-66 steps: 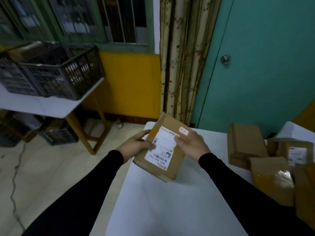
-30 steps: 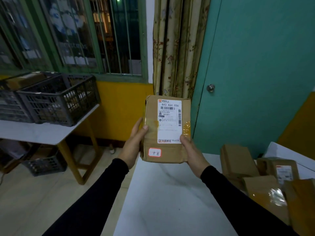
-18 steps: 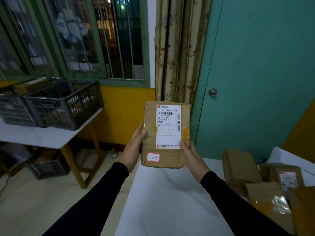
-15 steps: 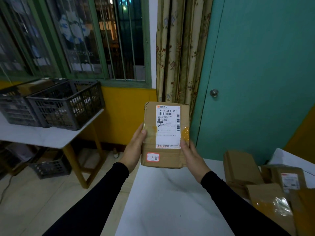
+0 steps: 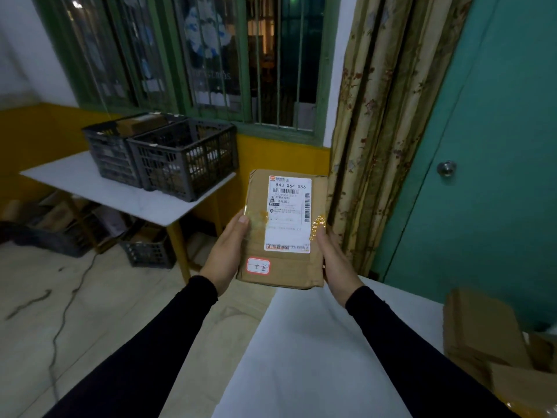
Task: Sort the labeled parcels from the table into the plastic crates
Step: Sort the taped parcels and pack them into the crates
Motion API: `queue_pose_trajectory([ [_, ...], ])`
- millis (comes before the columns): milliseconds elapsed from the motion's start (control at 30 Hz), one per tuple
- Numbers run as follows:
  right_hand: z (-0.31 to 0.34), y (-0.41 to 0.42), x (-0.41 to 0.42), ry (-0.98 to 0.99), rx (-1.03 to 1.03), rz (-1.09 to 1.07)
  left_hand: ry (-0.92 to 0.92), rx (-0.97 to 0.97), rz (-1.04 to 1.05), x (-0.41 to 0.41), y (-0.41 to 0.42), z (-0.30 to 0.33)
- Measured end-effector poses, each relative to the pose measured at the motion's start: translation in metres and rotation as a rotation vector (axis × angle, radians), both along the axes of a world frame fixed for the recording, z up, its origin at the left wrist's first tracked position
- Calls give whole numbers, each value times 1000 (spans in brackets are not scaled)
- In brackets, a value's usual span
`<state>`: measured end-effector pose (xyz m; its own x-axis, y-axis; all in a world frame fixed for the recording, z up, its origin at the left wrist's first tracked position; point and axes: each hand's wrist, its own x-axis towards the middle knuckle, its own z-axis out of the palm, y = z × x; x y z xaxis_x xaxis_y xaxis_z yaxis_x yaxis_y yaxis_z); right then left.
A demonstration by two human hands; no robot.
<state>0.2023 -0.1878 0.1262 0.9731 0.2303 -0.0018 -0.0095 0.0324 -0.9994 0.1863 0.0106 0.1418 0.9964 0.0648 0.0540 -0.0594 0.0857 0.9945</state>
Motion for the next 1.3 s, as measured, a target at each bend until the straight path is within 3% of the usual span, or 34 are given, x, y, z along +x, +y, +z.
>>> queue_pose_trajectory([
  [333,6,219,19,-47,13,59,62,-97,183,-7,204,-1],
  [633,1,438,54,-9,-4,134,158,-68,347,17,416,5],
  [867,-9,556,141,29,20,184,151,-60,400,86,520,2],
  [1100,-8,674,261,40,56,234,157,3,504,199,631,15],
  [1300,12,758,358,33,64,262,190,-58,478,300,719,28],
])
